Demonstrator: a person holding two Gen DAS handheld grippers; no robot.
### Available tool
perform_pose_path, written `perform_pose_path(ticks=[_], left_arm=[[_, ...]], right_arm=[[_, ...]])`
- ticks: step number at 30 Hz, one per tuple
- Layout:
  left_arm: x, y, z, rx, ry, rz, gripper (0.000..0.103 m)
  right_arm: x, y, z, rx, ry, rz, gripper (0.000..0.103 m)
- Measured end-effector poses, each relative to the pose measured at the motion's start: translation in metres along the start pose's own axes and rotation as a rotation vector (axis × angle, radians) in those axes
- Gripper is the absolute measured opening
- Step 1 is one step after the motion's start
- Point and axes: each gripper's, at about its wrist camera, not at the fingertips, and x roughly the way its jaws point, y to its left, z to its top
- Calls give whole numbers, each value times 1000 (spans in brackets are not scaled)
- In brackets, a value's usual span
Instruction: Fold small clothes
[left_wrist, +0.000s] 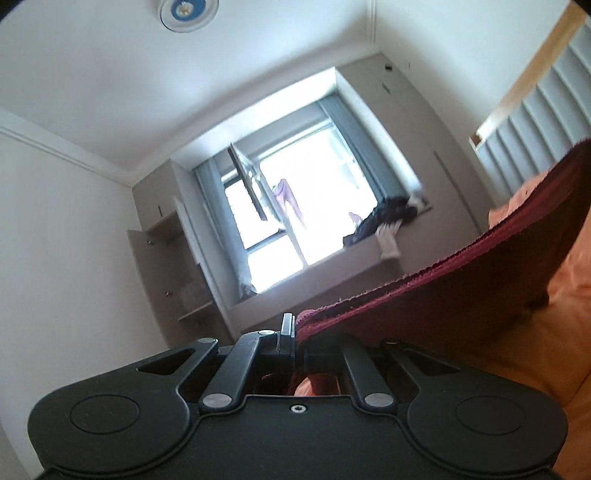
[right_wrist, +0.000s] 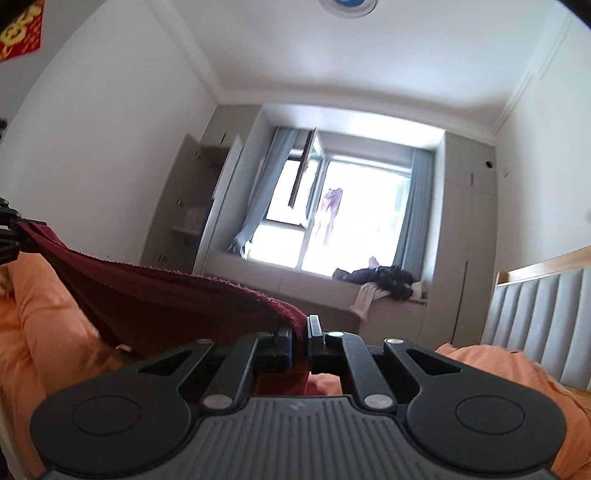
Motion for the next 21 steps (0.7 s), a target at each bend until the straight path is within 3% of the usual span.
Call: perform_pose_path(ticks=[4,7,17,21], left_arm=[[-12,2,18,-23,-15,-24,3],[5,3,21,-31,9,-35,3],[148,18,20,-119,164,-41,4],[203,10,12,-91,211,-29,4]], right_arm=[[-9,-3,13,-19,-24,-8,7],[10,-5,14,-26,-21,2,7],[171,-10,9,-81,28,15,8],[236,-7,-7,-105,79,12,8]])
